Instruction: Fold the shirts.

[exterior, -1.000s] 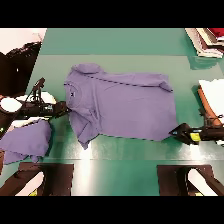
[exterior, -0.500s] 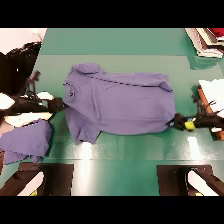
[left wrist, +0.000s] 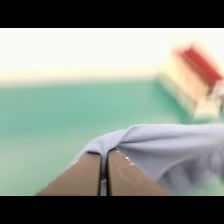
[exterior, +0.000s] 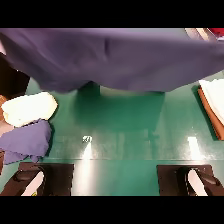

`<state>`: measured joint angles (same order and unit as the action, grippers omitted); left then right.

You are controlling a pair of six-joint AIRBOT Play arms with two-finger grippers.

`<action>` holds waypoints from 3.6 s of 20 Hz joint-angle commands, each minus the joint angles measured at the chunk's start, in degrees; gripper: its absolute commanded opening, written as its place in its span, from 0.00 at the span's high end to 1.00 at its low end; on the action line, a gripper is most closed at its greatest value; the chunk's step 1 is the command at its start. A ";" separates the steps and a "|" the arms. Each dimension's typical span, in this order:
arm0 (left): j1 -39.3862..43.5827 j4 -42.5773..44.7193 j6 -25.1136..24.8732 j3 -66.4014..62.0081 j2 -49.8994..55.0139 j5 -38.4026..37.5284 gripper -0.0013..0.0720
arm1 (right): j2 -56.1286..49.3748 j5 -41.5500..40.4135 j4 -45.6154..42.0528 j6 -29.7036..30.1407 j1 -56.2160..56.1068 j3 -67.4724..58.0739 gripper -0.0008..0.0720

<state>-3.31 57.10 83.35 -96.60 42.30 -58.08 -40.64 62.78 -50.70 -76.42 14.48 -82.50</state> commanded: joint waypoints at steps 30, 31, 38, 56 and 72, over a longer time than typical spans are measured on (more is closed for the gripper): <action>0.00 -4.46 -5.92 13.57 46.97 15.85 0.95 | -64.37 13.66 -14.45 -4.20 -12.22 -24.85 0.96; 0.00 -4.66 -7.04 11.96 48.06 17.14 0.95 | -64.61 11.26 -13.88 -4.17 -12.22 -24.85 0.96; -0.02 -2.58 -15.85 6.67 49.66 5.07 0.95 | -62.07 10.93 -18.78 -4.02 -12.55 -24.87 0.97; -0.07 6.95 -2.27 20.37 46.90 -5.75 0.30 | -51.67 17.25 -15.26 -3.82 -11.28 -4.09 0.46; 0.00 -7.21 -0.74 74.84 10.49 -4.55 0.30 | -24.96 13.51 -13.29 2.36 -4.85 21.97 0.46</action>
<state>-3.36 54.57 83.31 -26.81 54.85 -65.39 -67.48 76.88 -64.27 -74.46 9.67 -62.41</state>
